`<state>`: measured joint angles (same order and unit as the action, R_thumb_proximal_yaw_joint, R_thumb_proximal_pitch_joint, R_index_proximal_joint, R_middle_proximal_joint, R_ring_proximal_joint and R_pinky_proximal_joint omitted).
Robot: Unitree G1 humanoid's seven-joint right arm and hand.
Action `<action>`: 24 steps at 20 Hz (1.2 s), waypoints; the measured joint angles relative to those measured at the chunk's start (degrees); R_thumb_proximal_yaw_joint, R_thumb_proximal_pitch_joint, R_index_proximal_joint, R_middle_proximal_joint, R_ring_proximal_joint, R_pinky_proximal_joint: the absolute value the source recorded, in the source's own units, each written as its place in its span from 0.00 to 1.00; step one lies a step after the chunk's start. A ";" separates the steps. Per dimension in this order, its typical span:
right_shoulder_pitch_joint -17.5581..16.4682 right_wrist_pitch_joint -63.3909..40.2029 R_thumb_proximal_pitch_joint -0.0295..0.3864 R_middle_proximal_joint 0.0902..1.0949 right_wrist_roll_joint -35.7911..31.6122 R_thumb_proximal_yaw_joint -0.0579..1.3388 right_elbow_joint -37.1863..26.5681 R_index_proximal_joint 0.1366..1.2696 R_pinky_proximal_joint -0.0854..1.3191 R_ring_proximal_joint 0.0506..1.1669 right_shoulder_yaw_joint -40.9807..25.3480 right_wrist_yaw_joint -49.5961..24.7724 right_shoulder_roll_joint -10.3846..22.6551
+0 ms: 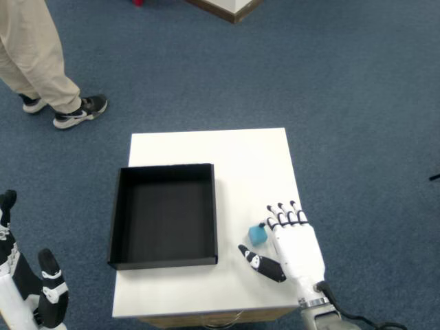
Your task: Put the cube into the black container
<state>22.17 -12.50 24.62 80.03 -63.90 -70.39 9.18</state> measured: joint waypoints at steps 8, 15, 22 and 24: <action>-0.20 -0.01 0.03 0.20 -1.66 0.30 0.24 0.41 0.16 0.19 -0.01 -0.11 0.00; -0.58 -0.19 0.03 0.21 -1.76 0.31 0.27 0.39 0.15 0.19 -0.19 -0.39 0.00; -0.71 -2.77 0.03 0.21 -1.69 0.33 -0.61 0.38 0.15 0.19 -0.89 -8.27 0.00; -0.71 -3.17 0.03 0.21 -1.70 0.33 -0.26 0.38 0.15 0.19 -0.91 -8.37 -0.01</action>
<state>21.46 -15.67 22.93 79.76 -64.82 -78.76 9.17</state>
